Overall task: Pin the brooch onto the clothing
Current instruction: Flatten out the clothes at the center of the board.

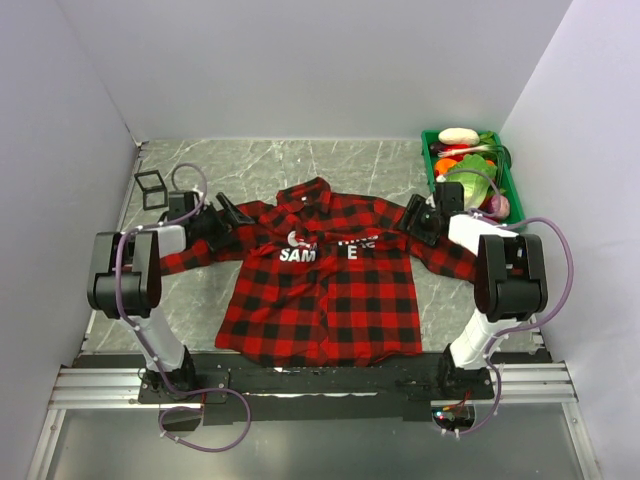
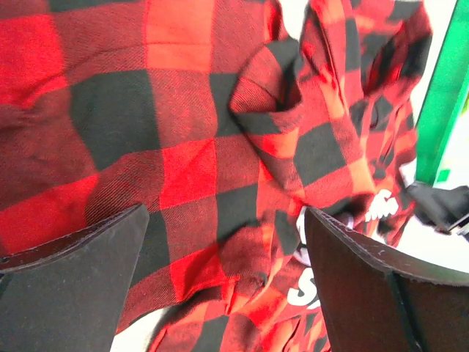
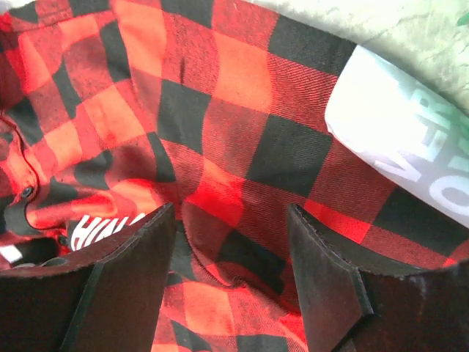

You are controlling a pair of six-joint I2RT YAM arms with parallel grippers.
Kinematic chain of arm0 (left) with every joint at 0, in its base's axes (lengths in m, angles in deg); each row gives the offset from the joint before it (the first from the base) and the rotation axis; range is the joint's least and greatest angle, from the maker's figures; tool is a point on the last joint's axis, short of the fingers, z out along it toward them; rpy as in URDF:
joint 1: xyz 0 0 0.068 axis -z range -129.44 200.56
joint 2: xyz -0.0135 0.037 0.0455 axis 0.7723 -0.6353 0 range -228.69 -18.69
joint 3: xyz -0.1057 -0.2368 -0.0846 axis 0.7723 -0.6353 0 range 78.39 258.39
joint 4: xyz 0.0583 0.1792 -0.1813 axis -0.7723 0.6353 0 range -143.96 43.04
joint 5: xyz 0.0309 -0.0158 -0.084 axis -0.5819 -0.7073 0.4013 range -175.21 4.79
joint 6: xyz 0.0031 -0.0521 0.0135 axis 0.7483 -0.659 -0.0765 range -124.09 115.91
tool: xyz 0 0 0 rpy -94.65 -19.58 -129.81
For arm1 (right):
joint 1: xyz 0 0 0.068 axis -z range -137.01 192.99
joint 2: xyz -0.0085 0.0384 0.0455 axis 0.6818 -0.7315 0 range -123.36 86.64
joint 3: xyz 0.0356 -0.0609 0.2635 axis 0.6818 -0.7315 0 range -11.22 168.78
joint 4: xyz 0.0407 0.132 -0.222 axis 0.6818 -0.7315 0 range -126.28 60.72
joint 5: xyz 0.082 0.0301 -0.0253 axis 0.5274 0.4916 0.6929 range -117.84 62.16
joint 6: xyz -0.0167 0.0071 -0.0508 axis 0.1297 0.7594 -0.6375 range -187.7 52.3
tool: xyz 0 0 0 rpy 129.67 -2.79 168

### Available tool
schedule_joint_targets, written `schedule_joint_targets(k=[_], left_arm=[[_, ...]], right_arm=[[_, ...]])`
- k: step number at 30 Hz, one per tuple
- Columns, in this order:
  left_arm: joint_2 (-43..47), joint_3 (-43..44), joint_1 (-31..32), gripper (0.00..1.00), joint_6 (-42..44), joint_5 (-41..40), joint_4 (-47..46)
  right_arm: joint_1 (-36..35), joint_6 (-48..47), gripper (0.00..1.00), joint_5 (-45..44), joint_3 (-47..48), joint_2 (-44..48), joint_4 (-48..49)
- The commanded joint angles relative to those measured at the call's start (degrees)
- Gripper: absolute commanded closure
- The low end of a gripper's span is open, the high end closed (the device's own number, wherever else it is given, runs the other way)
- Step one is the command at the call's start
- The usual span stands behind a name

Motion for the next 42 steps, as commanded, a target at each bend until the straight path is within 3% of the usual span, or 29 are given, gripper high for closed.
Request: schedule_joint_targets(k=[1, 16, 22, 27, 30, 36, 42], left_arm=[[0.4, -2.9, -3.1, 0.04, -0.5, -5.8, -1.0], [1.3, -1.7, -11.5, 0.03, 2.8, -13.6, 3.1], [4.6, 2.6, -10.5, 0.03, 6.1, -19.0, 8.1], [7.5, 9.4, -1.7, 0.03, 9.7, -25.6, 14.6], [5.1, 19.9, 5.5, 0.04, 10.5, -26.8, 17.9], [-11.1, 38.8, 13.2, 0.04, 9.8, -17.4, 22.8], [-23.6, 47.9, 16.0, 0.03, 8.3, -11.4, 26.0]], right_arm=[[2.4, 0.7, 0.31, 2.2, 0.5, -1.3, 0.1], [3.7, 0.0, 0.31, 2.9, 0.3, -0.1, -0.1], [3.4, -1.5, 0.31, 1.5, 1.6, 2.5, -1.6], [-3.3, -5.0, 0.31, -3.5, 6.1, 5.0, -5.9], [-9.6, -7.2, 0.31, -6.8, 12.2, 2.5, -10.2], [-15.2, -2.9, 0.31, -2.9, 21.4, -6.2, -10.6], [-16.0, 3.0, 0.33, 4.0, 32.2, -17.6, -13.6]])
